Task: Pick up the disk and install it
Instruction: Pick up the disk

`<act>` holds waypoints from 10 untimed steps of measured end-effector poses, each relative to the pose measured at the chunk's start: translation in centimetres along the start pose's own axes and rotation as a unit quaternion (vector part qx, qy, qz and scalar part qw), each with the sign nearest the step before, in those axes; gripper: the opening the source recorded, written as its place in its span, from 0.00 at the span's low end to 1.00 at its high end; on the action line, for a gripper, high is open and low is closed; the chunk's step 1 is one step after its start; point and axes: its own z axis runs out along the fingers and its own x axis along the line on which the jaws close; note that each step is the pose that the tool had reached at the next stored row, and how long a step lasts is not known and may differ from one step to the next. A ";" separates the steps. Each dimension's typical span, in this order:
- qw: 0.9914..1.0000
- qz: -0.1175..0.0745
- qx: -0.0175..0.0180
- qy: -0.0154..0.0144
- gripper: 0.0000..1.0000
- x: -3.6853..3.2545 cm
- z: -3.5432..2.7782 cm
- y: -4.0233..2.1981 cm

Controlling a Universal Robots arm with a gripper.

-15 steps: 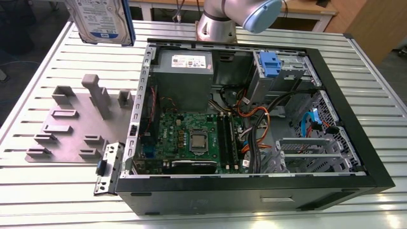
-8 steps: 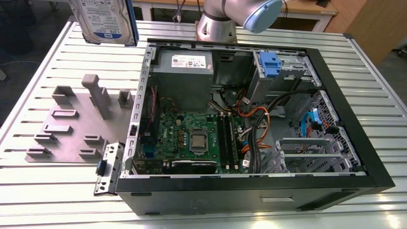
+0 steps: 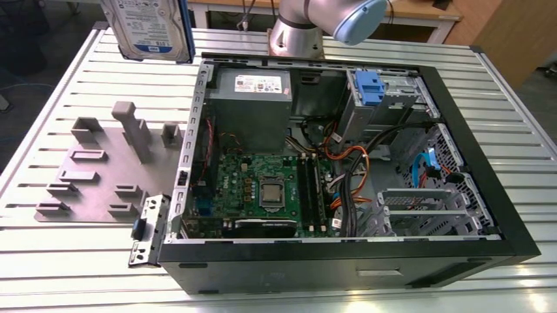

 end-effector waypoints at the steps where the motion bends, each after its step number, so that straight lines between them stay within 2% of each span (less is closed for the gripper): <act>1: 1.000 0.000 0.000 0.000 0.35 0.00 0.00 0.00; 10: 1.000 0.000 0.000 0.003 0.35 0.00 0.00 0.00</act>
